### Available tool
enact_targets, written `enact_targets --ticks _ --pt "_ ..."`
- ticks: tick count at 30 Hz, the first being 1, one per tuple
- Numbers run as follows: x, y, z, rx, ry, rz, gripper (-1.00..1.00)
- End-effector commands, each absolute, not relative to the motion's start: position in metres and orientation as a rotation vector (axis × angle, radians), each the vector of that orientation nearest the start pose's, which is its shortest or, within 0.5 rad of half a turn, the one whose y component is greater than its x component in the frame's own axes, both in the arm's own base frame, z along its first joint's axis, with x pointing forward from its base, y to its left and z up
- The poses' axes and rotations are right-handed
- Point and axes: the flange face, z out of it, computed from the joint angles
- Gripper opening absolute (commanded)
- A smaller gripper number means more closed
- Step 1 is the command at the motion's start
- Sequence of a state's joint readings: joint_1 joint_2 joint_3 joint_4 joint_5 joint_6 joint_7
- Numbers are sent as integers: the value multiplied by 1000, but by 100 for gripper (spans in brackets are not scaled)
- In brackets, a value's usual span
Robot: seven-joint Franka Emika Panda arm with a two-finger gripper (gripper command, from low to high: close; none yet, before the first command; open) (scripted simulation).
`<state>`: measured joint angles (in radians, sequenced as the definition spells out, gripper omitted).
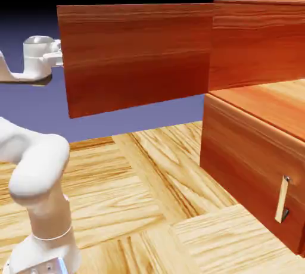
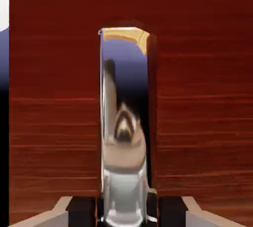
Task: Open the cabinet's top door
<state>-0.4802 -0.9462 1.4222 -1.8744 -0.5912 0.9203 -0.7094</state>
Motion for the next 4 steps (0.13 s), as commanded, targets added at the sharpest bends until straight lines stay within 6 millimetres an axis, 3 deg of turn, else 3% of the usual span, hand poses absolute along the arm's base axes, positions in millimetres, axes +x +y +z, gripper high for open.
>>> enact_targets --ticks 1,4 --pt "152 412 547 1445 679 -542 -100" --pt "156 434 547 1462 650 -574 -100"
